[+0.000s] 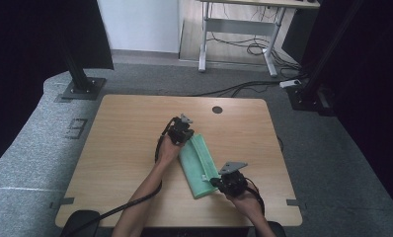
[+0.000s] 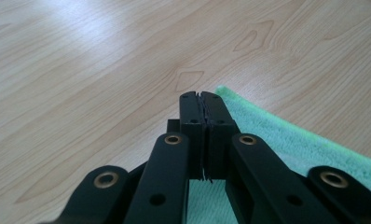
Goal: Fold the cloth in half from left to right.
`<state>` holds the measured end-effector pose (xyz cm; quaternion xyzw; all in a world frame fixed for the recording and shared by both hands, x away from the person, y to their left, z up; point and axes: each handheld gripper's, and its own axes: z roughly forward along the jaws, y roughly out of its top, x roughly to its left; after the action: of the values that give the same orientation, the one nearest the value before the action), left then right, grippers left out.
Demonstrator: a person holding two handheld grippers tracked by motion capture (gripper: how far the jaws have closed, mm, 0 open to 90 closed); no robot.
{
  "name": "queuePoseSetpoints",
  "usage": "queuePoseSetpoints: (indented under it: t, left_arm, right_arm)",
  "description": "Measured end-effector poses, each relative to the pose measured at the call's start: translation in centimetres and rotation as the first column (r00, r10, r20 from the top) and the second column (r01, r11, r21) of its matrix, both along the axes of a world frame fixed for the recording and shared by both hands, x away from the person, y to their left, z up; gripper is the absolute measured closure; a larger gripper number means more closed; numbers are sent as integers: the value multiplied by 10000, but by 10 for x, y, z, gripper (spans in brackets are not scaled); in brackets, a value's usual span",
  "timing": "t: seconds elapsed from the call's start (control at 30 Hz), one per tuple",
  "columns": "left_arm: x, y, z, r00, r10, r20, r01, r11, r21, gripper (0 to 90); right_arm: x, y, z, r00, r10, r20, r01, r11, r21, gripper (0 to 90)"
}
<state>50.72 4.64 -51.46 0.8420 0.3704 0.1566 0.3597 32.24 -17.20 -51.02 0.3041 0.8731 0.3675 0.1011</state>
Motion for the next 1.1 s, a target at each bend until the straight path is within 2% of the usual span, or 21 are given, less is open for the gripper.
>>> queuePoseSetpoints:
  t: [0.27,0.33,0.37,0.4,0.47,0.53,0.6,0.77,0.8,0.87,0.93,1.0,1.1]
  left_arm:
    - [5,-10,-8,9999,-99,-82,100,9999,113,870]
    - [6,-12,-11,9999,-46,-138,44,9999,-157,784]
    - [6,-12,-11,9999,-46,-138,44,9999,-157,722]
    - [6,-12,-11,9999,-34,-117,31,9997,-222,722]
    - [5,-13,-7,10000,36,74,-34,9997,-241,555]
    - [5,-12,-6,9999,17,134,-14,9998,-220,479]
    - [4,-12,-2,9996,136,259,-129,9995,-273,447]
    - [0,-6,13,9984,1,569,28,9987,-505,305]
    - [-1,-5,15,9986,-87,529,117,9983,-571,293]
    - [-4,-3,18,9985,-191,508,215,9987,-468,250]
    - [-9,0,19,9984,-343,439,357,9988,-325,235]
    - [-16,4,18,9986,-389,356,398,9989,-248,208]
    - [-28,11,14,9988,-453,180,456,9988,-162,181]
  right_arm:
    - [2,-3,-7,9999,-122,-118,120,9997,-210,855]
    - [3,-6,-8,9996,-210,-177,207,9996,-207,851]
    - [3,-6,-8,9996,-210,-177,207,9996,-207,851]
    - [3,-7,-8,9996,-211,-185,208,9996,-205,847]
    - [4,-10,-7,9994,-317,-101,316,9993,-179,821]
    - [4,-11,-7,9993,-365,-66,364,9992,-160,807]
    - [4,-13,-4,9989,-466,29,467,9988,-116,771]
    - [7,-22,7,9945,-937,465,933,9956,99,633]
    - [8,-24,9,9928,-1073,529,1064,9941,188,602]
    - [13,-26,12,9895,-1334,548,1317,9907,333,513]
    - [16,-25,12,9896,-1330,553,1313,9908,342,487]
    - [20,-22,8,9906,-1250,546,1239,9920,240,445]
    - [27,-18,-3,9906,-1309,389,1318,9911,-209,388]
